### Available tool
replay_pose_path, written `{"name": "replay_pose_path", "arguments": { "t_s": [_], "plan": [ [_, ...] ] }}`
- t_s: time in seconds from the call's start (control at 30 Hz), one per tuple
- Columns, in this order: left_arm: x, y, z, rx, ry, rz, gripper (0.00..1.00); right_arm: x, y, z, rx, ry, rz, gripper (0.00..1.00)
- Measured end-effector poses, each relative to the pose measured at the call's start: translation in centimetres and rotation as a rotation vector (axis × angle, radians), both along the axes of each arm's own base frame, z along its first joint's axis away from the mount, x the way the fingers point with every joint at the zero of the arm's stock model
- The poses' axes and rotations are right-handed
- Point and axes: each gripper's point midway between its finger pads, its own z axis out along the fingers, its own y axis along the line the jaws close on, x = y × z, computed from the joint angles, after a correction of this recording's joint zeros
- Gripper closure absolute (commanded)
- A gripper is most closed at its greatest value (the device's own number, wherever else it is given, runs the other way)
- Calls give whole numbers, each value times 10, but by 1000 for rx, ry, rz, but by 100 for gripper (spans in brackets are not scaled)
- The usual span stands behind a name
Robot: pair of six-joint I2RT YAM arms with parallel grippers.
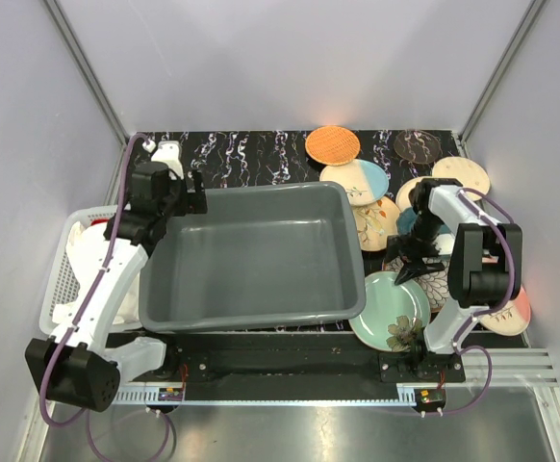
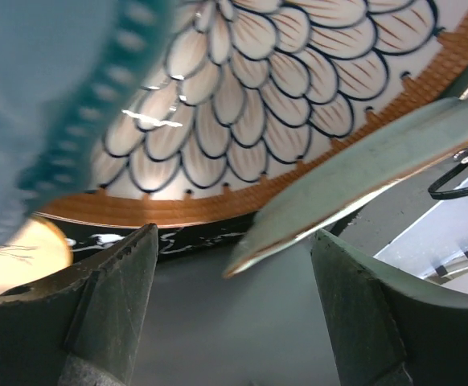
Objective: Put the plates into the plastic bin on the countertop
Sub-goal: Pick up the plate from the corner of the board.
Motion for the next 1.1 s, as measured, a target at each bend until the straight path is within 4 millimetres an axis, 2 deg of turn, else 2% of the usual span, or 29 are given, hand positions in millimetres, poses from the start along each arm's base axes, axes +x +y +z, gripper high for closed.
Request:
{"name": "replay_pose_path", "arguments": {
  "t_s": [0.1,0.23,0.43,0.7,0.83,1.1],
  "plan": [
    [-1,1,2,6,-6,-3,1,8,-2,-2,-15,-3,6,22],
    [-1,1,2,9,-6,-4,1,10,7,-1,-15,-8,37,25],
    [-2,3,-4,20,4,-1,1,5,27,-3,-12,1,104,30],
    [-3,4,-6,24,10,2,1,-10,31,-10,-17,44,125,38],
    [-4,4,-8,24,12,2,1,-18,30,-13,-19,67,129,48],
    [-7,6,-5,25,0,8,1,-15,28,-13,-24,53,144,78]
  ]
}}
